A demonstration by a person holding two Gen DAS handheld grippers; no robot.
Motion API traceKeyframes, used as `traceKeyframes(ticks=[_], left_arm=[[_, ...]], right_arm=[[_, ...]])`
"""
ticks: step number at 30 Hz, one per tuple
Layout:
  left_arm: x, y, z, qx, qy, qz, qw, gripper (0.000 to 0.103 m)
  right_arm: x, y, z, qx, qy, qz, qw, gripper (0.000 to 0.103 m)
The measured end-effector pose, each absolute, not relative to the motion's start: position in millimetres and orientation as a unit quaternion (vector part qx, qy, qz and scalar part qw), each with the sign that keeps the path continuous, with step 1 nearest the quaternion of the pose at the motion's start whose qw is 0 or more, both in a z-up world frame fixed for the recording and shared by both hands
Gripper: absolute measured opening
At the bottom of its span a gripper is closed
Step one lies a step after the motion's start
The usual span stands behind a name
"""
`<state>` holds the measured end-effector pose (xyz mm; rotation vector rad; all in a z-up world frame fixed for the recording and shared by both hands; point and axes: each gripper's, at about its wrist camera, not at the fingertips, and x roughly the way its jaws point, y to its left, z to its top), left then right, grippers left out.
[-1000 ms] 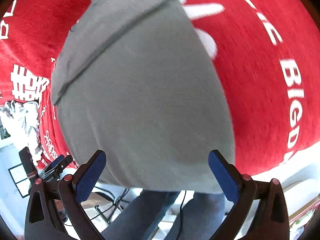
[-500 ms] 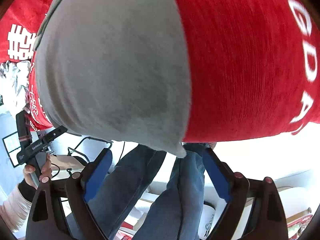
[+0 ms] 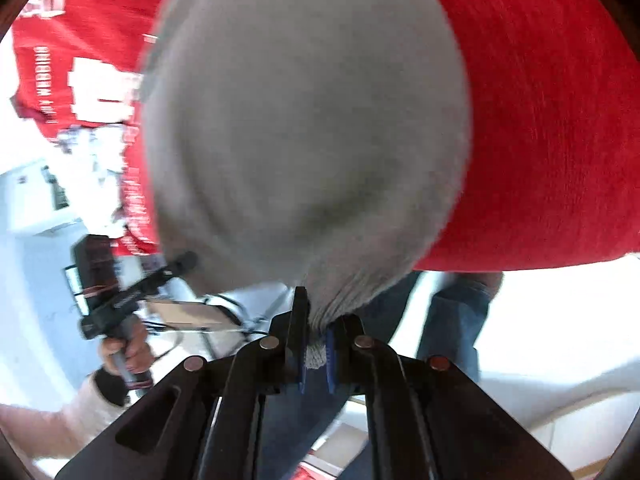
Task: Fold small clothes
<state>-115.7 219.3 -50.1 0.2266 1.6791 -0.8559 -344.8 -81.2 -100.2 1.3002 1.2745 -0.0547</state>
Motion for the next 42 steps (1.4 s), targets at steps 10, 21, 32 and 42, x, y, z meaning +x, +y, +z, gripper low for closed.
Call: traceKeyframes(ticks=[10,21,32,42], left_arm=[[2.8,135.9,27.3,0.076,0.634,-0.41,0.651,0.011],[63.5,81.1,-11.3,0.192,0.631,-0.395,0.639,0.022],[64.4,86.0,-5.4,0.276,0.581,-0.389,0.66,0.093],[54.6,41.3,-38.9,0.315,0.576,-0.374,0.655,0.093]], right_arm=[[-254.4,-180.5,-18.5,0.603,0.414,-0.035,0.681,0.008],[-190.6,-263.8,-64.9,0.634,0.41,-0.132,0.643,0.008],[-189.7,-261.1,-46.8,0.548,0.463,-0.175,0.674,0.065],[-151.6,-266.3,-35.6,0.327,0.582,-0.183,0.722,0.065]])
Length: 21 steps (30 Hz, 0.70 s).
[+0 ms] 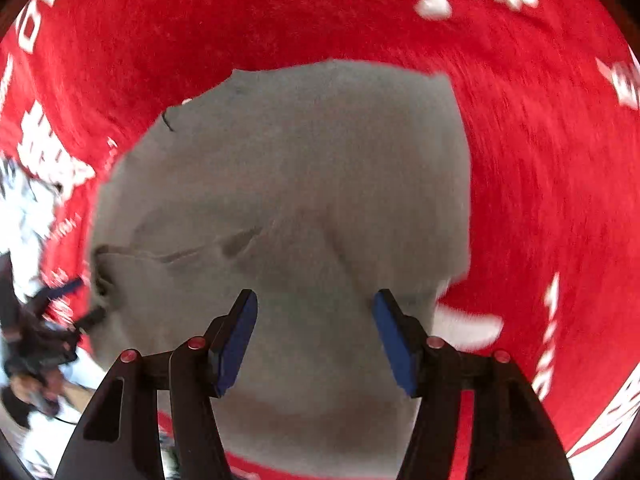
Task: Fold small clothes
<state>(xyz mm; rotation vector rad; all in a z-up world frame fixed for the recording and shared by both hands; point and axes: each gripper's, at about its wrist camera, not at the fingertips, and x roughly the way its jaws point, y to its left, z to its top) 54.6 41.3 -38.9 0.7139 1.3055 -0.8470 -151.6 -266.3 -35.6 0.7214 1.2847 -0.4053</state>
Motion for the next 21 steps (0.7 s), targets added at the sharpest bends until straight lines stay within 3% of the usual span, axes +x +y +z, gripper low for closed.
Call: traceKeyframes(ticks=[2,3,4,5,6,12,17,21], left_arm=[[57.4,38.7,-43.0,0.308,0.578,-0.368,0.66,0.091],[58.9,38.5,-45.1,0.305,0.58,-0.363,0.662,0.085],[61.4,39.3,-48.1,0.302,0.588,-0.354,0.662,0.054],[63.7,41.0,-50.8,0.293,0.601,-0.35,0.656,0.019],[66.1,44.4,-51.9,0.274,0.617,-0.351,0.649,0.01],[68.9,66.6,4.4,0.181,0.618,-0.38,0.664,0.01],[89.4,56.0,51.1,0.163,0.587,-0.399,0.686,0.01],[119.2,26.9,55.1,0.172,0.554,-0.407,0.705,0.01]], right_arm=[[-140.7,-269.8,-41.2,0.311,0.593,-0.163,0.724,0.065],[-137.2,-270.9,-46.9,0.307,0.605,-0.155,0.718,0.061],[-136.3,-271.4,-51.8,0.306,0.615,-0.153,0.711,0.052],[-137.2,-271.2,-55.4,0.308,0.62,-0.149,0.706,0.021],[-138.3,-270.7,-54.4,0.308,0.617,-0.15,0.708,0.007],[-156.5,-257.8,-3.4,0.315,0.578,-0.142,0.739,0.007],[-155.9,-277.9,42.8,0.331,0.53,-0.152,0.766,0.007],[-133.7,-317.6,52.9,0.345,0.494,-0.173,0.779,0.007]])
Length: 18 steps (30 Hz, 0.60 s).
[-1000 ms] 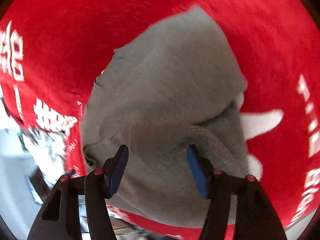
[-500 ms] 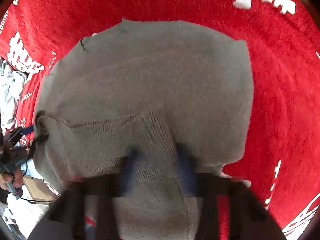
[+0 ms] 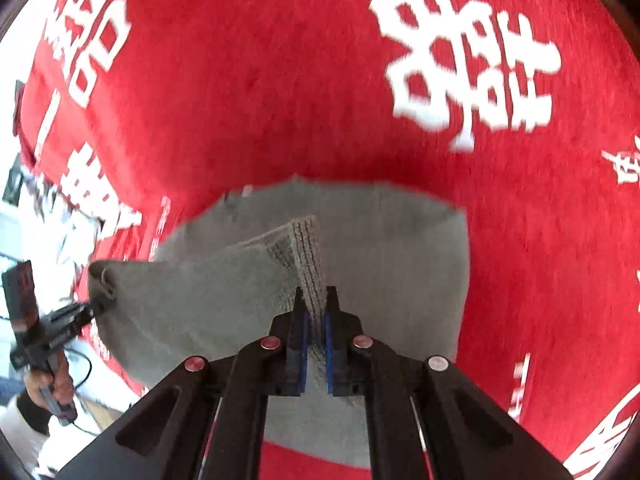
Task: Fold small clothes
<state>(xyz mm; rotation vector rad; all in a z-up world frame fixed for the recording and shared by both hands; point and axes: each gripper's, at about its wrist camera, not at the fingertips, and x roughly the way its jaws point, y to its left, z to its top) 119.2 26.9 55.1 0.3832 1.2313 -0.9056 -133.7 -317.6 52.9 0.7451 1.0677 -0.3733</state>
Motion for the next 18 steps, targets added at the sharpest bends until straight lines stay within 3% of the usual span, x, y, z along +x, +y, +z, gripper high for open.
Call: traceKeyframes(ticks=[10,11,13,15,16,18], left_arm=[[177.9,-38.3,-63.8,0.216,0.592,-0.344,0.696,0.011],[178.8,-39.1,-67.7,0.22,0.592,-0.337,0.698,0.019],[181.5,-37.5,-65.7,0.229,0.575,-0.323,0.716,0.024],[190.3,-31.0,-58.9,0.251,0.554,-0.284,0.742,0.04],[195.9,-25.9,-54.9,0.248,0.549,-0.27,0.751,0.055],[207.2,-14.4,-45.7,0.232,0.553,-0.255,0.759,0.056]], right_arm=[[-63.7,-381.0,-62.9,0.367,0.551,-0.204,0.721,0.007],[-64.7,-384.5,-71.7,0.375,0.551,-0.211,0.715,0.007],[-70.0,-387.9,-78.5,0.39,0.54,-0.221,0.712,0.008],[-73.7,-387.5,-76.7,0.392,0.534,-0.228,0.714,0.008],[-73.7,-384.7,-74.4,0.386,0.535,-0.232,0.715,0.008],[-71.0,-382.6,-72.0,0.373,0.542,-0.238,0.714,0.009]])
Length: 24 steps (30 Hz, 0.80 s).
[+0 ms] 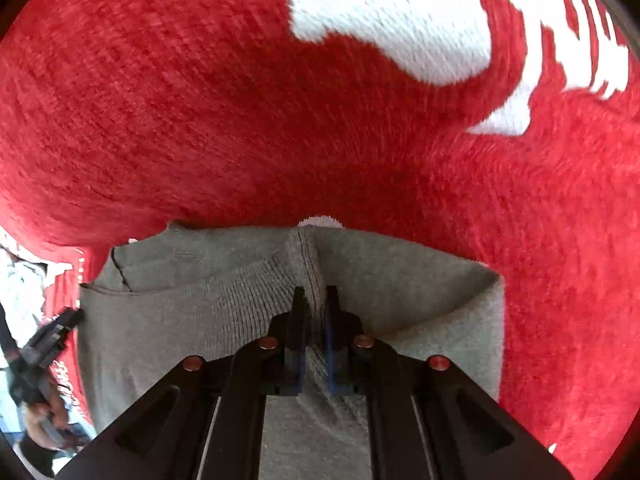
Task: Fold small clothes
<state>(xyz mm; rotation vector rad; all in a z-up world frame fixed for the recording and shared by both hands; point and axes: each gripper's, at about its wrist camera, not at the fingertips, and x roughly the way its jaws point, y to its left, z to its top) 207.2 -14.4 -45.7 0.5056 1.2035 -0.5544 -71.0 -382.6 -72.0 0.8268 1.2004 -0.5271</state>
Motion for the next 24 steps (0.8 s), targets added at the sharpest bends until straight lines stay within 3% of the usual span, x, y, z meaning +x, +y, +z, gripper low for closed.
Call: traceKeyframes(ticks=[3,4,5,6,7,10,13,17,21,24], left_arm=[[212.2,-3.8,-28.9,0.204,0.565,-0.269,0.753,0.056],[211.6,-4.0,-24.7,0.193,0.571,-0.283,0.746,0.061],[211.6,-4.0,-23.4,0.186,0.576,-0.295,0.739,0.073],[209.1,-9.3,-25.2,0.183,0.58,-0.306,0.732,0.076],[207.2,-14.1,-29.5,0.188,0.583,-0.313,0.725,0.076],[193.1,-34.6,-46.6,0.218,0.589,-0.285,0.724,0.076],[182.3,-36.4,-33.4,0.186,0.571,-0.302,0.741,0.076],[175.9,-45.7,-38.8,0.217,0.559,-0.296,0.744,0.076],[189.5,-43.6,-77.4,0.234,0.585,-0.235,0.74,0.076],[194.1,-33.4,-70.0,0.22,0.579,-0.239,0.748,0.077]], right_arm=[[-71.2,-382.4,-64.1,0.385,0.539,-0.235,0.712,0.012],[-69.0,-380.8,-64.6,0.39,0.538,-0.227,0.712,0.013],[-69.8,-381.3,-63.8,0.398,0.539,-0.214,0.711,0.023],[-69.4,-380.8,-65.3,0.4,0.541,-0.205,0.711,0.035],[-68.2,-378.9,-65.2,0.391,0.547,-0.206,0.711,0.037],[-65.9,-377.1,-71.0,0.373,0.566,-0.223,0.7,0.037],[-73.7,-377.5,-55.9,0.329,0.56,-0.288,0.704,0.037],[-84.1,-370.0,-31.6,0.33,0.52,-0.278,0.737,0.014],[-75.6,-354.0,-58.5,0.34,0.554,-0.238,0.722,0.011],[-83.2,-355.5,-66.2,0.342,0.544,-0.258,0.722,0.008]])
